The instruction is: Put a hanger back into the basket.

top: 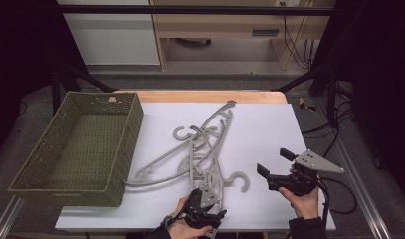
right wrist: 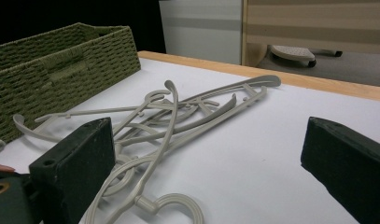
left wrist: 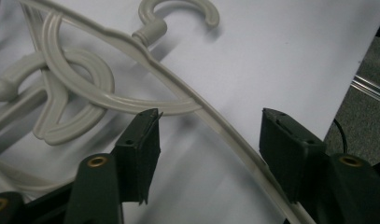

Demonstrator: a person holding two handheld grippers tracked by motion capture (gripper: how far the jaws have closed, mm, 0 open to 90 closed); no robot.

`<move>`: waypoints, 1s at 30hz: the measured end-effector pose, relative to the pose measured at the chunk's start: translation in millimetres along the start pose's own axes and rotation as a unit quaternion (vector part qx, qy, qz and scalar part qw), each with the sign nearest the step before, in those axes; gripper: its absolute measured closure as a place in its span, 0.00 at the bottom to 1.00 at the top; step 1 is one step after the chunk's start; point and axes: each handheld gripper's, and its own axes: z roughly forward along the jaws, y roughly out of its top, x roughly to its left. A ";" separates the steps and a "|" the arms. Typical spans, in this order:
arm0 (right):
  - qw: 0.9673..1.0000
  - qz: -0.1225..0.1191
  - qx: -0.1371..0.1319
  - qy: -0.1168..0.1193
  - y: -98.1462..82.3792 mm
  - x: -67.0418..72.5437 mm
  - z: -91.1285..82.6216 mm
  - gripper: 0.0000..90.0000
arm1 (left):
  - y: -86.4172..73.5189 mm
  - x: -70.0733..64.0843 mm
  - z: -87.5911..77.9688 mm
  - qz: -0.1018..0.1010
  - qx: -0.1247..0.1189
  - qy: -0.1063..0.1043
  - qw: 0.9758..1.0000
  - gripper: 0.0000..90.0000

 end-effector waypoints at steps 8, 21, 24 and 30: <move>1.000 0.000 0.002 0.002 -0.3 0.5 0.3 0.04 | -0.6 -5.0 8.1 -0.013 0.016 -0.005 1.000 0.52; 1.000 0.000 0.001 0.003 -0.2 1.6 0.6 0.04 | -2.9 -1.1 2.5 -0.023 0.033 -0.014 0.999 0.71; 1.000 0.001 0.000 0.004 0.0 1.2 -0.1 0.04 | -6.1 4.0 -3.0 -0.028 0.041 -0.020 0.999 0.77; 1.000 -0.002 0.003 0.004 -0.5 1.6 1.0 0.04 | -9.0 12.0 -10.5 -0.032 0.056 -0.023 0.998 0.85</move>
